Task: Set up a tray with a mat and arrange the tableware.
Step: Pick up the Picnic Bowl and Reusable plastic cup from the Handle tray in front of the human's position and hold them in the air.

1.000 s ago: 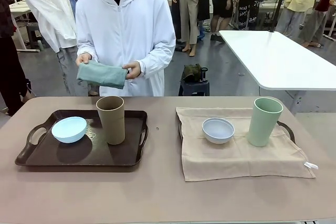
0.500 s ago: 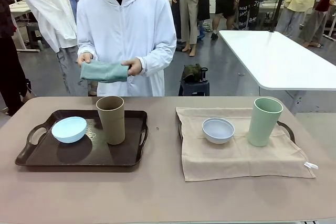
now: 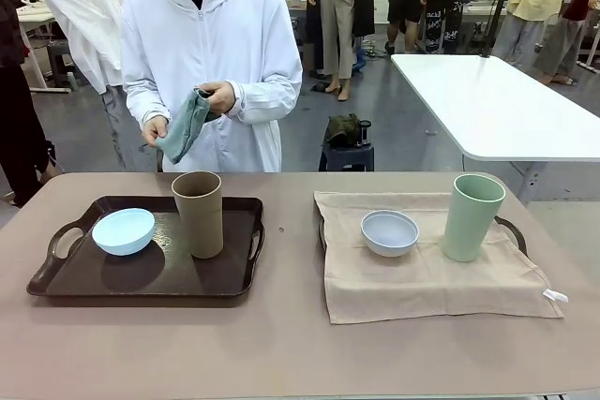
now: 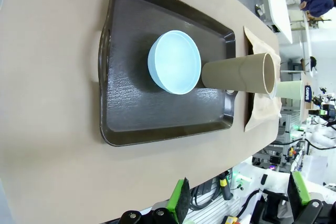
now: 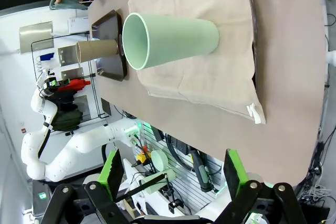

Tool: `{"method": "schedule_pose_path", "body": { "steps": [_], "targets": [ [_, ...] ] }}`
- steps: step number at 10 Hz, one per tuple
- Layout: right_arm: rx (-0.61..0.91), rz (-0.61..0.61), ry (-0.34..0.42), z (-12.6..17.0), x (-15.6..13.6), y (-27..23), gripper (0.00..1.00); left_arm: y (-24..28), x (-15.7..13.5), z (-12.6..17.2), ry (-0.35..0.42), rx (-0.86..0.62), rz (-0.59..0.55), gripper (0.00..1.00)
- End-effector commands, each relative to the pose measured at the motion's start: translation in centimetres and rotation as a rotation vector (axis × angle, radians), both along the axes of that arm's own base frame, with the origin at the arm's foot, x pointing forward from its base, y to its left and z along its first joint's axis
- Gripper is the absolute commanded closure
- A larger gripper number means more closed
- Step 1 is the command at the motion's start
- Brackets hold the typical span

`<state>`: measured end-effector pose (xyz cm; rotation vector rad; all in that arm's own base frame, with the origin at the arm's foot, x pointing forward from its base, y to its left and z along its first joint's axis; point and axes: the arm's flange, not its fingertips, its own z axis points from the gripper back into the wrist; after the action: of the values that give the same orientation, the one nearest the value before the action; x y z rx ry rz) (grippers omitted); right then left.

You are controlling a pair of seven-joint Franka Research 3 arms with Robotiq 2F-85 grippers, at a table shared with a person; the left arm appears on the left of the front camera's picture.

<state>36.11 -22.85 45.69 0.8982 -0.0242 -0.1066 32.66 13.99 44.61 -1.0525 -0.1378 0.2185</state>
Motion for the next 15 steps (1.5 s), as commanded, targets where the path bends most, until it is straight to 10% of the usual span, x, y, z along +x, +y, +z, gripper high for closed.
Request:
{"method": "schedule_pose_path", "body": {
  "steps": [1, 8, 15],
  "targets": [
    [0.0, 0.0, 0.0, 0.0, 0.0, 0.0, 0.0, 0.0, 0.0, 0.0, 0.0, 0.0, 0.0, 0.0],
    [-0.371, 0.182, -0.511, 7.6, 7.6, 20.7, 0.0, -8.9, 2.5, 11.6, -0.037, 0.418, -0.149, 0.0],
    [-0.566, 0.673, -0.768, 0.6, 13.5, 40.7, 0.0, -14.1, 3.2, 15.4, 0.114, 0.613, -0.14, 0.0]
  ]
}}
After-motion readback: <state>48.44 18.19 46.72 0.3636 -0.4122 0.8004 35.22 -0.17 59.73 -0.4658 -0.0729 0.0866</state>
